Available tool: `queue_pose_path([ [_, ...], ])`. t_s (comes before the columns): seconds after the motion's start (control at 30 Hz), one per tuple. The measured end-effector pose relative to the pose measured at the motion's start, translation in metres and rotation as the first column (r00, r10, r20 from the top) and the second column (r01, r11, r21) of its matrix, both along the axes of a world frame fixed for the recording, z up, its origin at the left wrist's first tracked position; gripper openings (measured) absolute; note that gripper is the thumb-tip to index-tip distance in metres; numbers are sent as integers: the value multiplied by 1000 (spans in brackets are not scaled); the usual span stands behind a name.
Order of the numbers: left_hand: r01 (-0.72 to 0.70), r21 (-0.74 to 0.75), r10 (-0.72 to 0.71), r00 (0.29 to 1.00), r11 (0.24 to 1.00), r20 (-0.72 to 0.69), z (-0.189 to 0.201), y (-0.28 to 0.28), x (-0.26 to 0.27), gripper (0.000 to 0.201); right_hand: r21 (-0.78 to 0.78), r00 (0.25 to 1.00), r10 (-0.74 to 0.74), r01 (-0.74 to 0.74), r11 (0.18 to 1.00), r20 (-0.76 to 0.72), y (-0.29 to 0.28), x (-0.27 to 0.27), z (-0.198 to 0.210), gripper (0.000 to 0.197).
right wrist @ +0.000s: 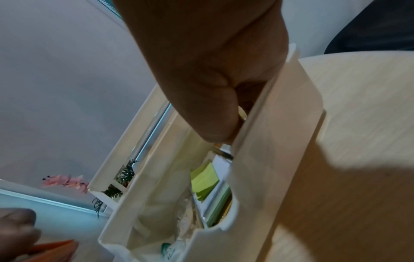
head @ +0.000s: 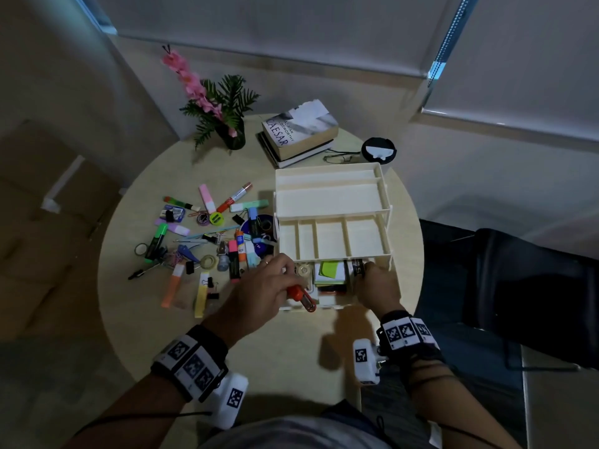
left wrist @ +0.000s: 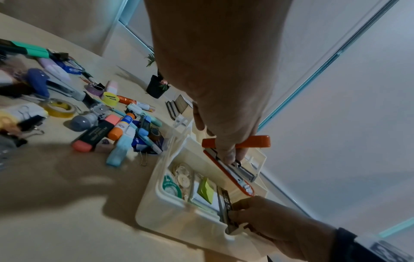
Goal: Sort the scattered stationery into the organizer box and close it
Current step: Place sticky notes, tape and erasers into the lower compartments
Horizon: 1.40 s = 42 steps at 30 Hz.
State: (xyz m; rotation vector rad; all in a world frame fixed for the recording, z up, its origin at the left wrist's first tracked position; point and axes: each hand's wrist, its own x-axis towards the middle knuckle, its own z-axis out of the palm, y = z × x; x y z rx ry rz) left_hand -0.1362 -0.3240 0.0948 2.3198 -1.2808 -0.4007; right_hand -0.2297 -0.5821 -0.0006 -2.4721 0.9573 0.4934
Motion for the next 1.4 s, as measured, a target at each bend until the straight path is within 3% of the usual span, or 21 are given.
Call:
queue_pose_path([
  [0.13,-13,-26,13,1000,1000,-11,-3,-22,-10,41,155,985,-70,46,987,155,-5,-11,7,27],
  [0.23,10,18,-10,1000,1000,-25,-2,-44,-20,43,259,928,-81,-17,966,364,-4,-28,38,14],
  [0.37,77,94,-75,997,993,-24,-4,-78,-34,39,516,864,-152,-138,846,480,5,-51,90,8],
  [0.53,83,77,-72,989,994,-132,-15,-111,-46,33,262,828,-17,-158,952,561,5,-66,94,22],
  [0.63,34,35,-27,982,999,-189,-20,-123,-49,30,177,794,-8,-126,976,608,3,-69,82,20],
  [0.8,-144,-71,113,937,987,-329,-31,-126,-51,50,196,756,-141,17,981,639,-2,-66,64,14],
  [0.9,-111,-47,90,939,993,-331,-37,-114,-47,49,222,747,-233,117,968,623,-8,-59,49,16],
  [1.0,-9,-1,8,951,1000,-309,-45,-90,-44,37,196,760,-283,207,959,585,-12,-52,30,20],
  [1.1,7,56,11,949,998,-314,-53,-63,-42,36,159,788,-287,239,958,545,-14,-45,13,26],
  [1.3,23,12,-18,943,1000,-333,-56,-37,-42,28,53,860,-256,260,964,441,-8,-36,-8,38],
  [1.4,10,-24,-17,946,1000,-324,-56,-34,-41,24,41,866,-269,278,960,422,-5,-32,-13,36],
])
